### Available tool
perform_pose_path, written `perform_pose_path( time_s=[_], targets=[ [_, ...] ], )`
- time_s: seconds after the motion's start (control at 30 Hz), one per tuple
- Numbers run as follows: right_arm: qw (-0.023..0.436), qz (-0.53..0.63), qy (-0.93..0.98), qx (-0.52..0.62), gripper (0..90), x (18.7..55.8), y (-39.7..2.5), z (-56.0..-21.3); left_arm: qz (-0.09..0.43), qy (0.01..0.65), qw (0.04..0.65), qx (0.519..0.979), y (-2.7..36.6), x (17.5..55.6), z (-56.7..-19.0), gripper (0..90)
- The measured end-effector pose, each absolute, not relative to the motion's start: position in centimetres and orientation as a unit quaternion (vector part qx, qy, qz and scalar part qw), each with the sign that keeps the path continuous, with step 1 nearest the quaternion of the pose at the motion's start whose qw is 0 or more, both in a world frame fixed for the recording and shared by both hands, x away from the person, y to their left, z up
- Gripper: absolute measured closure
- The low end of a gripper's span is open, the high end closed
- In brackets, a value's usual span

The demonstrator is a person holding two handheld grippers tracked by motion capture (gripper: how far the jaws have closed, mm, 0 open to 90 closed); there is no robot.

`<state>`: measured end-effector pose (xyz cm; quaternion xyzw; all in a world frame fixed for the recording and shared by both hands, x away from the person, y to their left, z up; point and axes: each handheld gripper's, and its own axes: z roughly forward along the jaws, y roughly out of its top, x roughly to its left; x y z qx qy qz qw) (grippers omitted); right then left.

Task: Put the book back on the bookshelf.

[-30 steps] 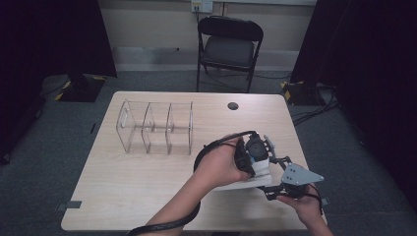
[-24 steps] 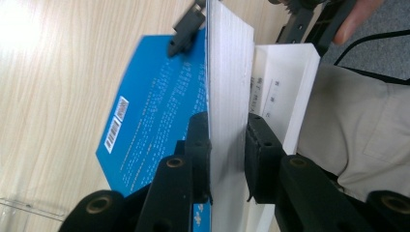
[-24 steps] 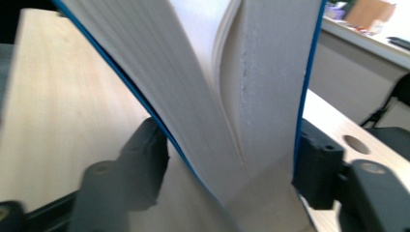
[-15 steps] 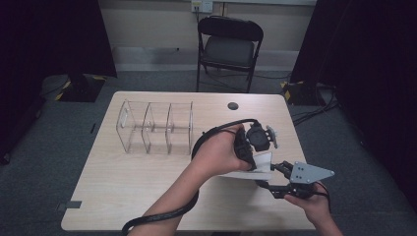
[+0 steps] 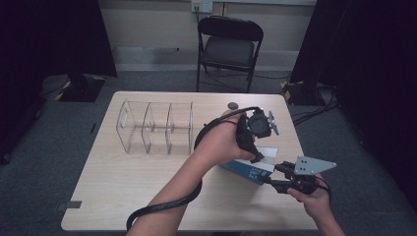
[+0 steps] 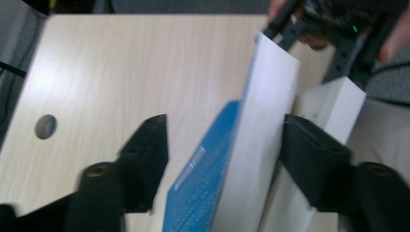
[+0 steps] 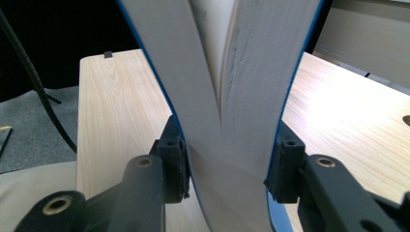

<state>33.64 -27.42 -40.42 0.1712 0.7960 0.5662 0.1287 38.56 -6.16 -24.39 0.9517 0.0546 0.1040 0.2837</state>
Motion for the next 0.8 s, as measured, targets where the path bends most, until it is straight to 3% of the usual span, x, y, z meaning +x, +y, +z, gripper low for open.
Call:
perform_pose_path(
  time_s=[0.33, 0.43, 0.8],
  targets=[
    [0.103, 0.587, 0.777, 0.205, 59.9, 35.7, -28.5, -40.3, 0.137, 0.101, 0.305, 0.937, -3.3, 39.3, -22.1, 27.0],
    [0.106, 0.586, 0.774, 0.217, 60.3, 36.3, -28.8, -40.2, 0.137, 0.120, 0.294, 0.938, -2.2, 39.4, -22.5, 21.8],
    [0.105, 0.597, 0.754, 0.254, 60.5, 38.0, -29.7, -40.3, 0.119, 0.149, 0.288, 0.938, 0.9, 39.1, -26.1, 21.6]
  ],
)
